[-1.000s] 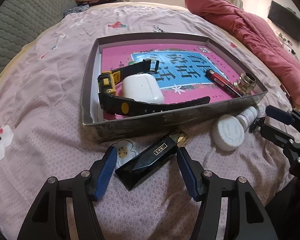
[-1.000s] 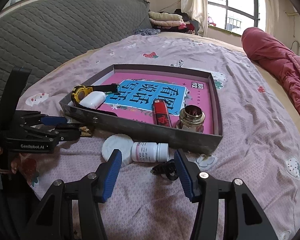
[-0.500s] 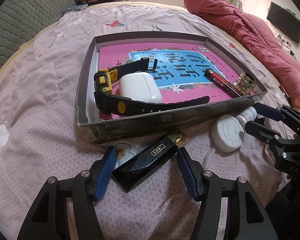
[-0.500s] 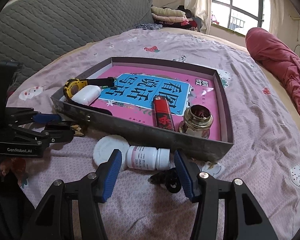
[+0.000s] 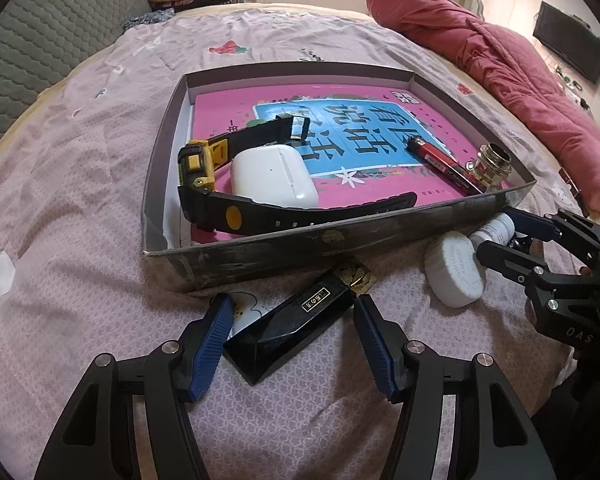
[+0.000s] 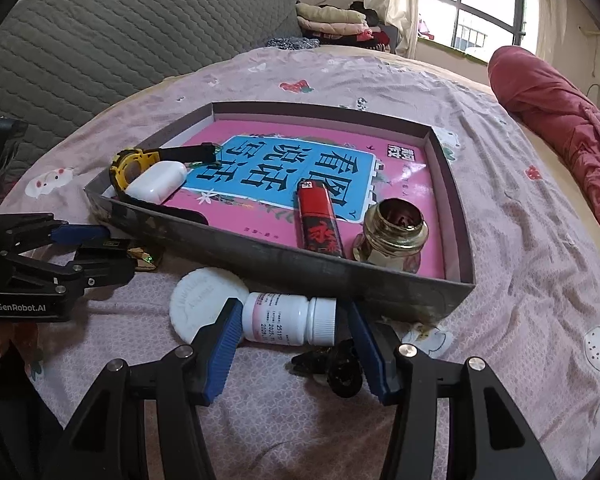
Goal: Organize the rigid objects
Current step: 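Move the left tool to the black gold-tipped case while the right tool approaches the white pill bottle, then close the left tool on the black case while the right tool grasps the pill bottle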
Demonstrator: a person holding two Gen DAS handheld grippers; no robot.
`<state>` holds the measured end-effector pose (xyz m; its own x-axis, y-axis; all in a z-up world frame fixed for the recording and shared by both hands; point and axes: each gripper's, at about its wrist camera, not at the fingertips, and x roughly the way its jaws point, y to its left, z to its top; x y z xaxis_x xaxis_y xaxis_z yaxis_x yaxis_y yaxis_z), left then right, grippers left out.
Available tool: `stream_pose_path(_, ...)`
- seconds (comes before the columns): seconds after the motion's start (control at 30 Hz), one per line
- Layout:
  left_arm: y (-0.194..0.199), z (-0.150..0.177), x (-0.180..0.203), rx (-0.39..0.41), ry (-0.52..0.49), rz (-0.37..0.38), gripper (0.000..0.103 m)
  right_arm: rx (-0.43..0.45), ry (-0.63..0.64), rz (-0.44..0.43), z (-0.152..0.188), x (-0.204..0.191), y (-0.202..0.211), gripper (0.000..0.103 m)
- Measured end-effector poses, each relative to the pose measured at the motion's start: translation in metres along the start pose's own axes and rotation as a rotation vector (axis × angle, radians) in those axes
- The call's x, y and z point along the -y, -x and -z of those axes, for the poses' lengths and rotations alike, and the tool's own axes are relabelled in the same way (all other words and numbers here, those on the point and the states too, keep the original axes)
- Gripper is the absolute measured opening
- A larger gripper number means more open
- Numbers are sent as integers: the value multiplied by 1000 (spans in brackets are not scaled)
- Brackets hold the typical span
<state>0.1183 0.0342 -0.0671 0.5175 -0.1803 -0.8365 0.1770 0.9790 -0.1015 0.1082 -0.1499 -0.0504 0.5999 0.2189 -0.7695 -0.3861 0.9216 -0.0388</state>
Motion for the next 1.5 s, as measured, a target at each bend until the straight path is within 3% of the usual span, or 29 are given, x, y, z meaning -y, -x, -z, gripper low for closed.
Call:
stream_pose_path(0.23,-2,0,9,-3,-24,4,64,-21,11,22,0,6,-1,54)
stream_pose_path(0.33,-2,0,12,-7,-30,13,64,-39,4,32,1,10,-4,48)
stream_pose_path(0.5,-3,-1,17,-12,-47,22,63,-53,-16,20,3,14,-6,47)
stream_pose_path(0.83,-1,2,24,-28,-74,77,47,-46,-54,-18,4,19,-2,46)
stream_pose_path(1.2,6,7,40,-55,-118,200,28,-44,-60,-26,4,20,-2,46)
stream_pose_path(1.33,2,7,51,-57,-139,179,28,-43,-61,-28,3,20,-2,46)
stream_pose_path(1.5,-8,-1,52,-67,-69,147,25,-41,-54,-30,3,20,-1,46)
